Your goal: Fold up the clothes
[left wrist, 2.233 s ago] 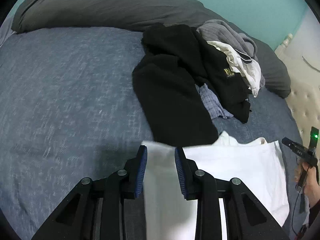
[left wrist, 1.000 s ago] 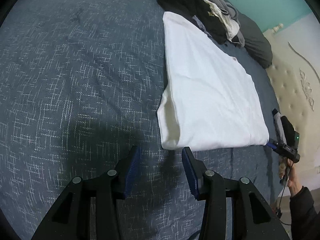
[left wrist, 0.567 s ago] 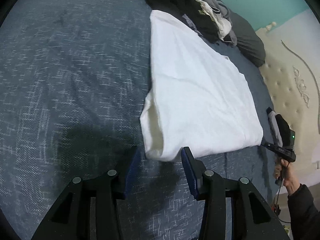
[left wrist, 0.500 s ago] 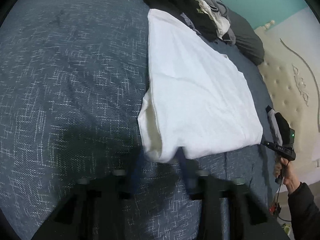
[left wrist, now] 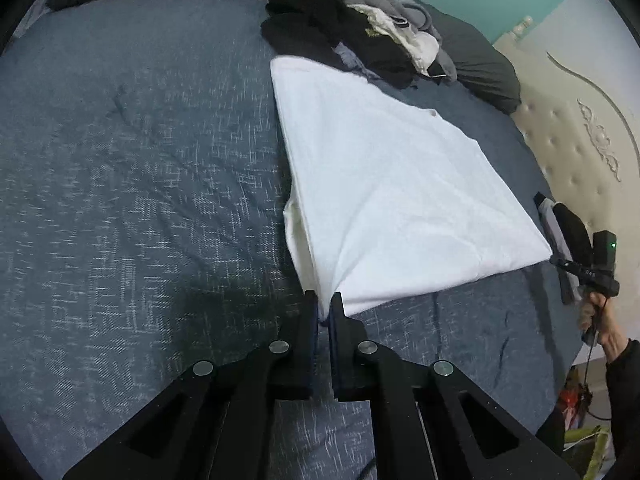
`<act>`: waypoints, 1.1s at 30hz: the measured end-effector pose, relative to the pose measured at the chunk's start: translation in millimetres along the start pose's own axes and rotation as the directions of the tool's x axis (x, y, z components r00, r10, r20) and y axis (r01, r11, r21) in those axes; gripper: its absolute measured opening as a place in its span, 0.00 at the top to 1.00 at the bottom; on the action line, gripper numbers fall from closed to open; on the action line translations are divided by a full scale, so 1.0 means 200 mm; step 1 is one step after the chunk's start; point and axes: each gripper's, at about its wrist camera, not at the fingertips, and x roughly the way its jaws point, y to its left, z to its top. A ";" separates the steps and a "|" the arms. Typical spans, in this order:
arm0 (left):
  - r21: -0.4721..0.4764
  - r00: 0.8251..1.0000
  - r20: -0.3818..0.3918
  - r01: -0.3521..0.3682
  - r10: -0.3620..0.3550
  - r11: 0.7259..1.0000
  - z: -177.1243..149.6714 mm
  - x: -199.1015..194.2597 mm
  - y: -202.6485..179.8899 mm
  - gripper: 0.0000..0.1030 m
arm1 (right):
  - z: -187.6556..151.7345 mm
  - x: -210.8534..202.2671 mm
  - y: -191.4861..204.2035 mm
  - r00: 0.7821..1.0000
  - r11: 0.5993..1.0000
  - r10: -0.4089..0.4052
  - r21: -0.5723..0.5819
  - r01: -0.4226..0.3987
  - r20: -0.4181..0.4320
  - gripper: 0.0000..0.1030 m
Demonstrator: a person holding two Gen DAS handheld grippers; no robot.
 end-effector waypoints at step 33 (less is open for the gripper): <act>0.022 0.995 -0.103 0.006 -0.004 1.000 -0.88 -0.38 -0.10 0.95 | -0.81 -0.32 0.09 0.993 0.999 0.032 0.007 -0.031 -0.112 1.00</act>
